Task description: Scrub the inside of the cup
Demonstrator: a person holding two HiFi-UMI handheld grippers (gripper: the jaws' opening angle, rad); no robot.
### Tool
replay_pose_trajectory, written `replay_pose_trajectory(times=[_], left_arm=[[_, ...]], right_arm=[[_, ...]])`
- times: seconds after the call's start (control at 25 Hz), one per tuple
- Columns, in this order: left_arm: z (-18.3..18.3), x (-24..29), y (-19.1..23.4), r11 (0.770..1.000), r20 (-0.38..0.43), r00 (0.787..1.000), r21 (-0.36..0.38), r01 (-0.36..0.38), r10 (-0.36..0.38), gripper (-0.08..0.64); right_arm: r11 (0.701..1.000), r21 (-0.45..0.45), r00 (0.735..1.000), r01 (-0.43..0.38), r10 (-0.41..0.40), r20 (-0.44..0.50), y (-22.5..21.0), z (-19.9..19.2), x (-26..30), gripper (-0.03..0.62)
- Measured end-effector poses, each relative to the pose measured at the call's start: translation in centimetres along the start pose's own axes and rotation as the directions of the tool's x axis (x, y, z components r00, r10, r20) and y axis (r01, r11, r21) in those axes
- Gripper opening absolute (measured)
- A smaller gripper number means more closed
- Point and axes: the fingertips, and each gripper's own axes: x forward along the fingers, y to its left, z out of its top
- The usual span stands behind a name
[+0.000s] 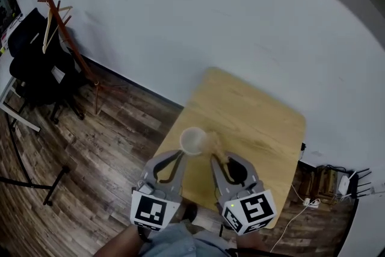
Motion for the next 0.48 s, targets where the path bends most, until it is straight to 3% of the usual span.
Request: replay_pose_trajectory(times=[0.32,0.48], left_arm=[[-6.1,2.0,2.4,0.998,-0.087,0.994,-0.033,0.062,-0.065,0.020],[-9.0,2.8,2.5,0.990,-0.066,0.990,-0.062,0.124,-0.128,0.030]], right_arm=[[1.000,0.025,0.995,0.004,-0.001,-0.103,-0.3,-4.1,4.2,0.066],[0.999,0.031,0.990,0.016,-0.012,-0.141,-1.0,-5.8,5.0,0.065]])
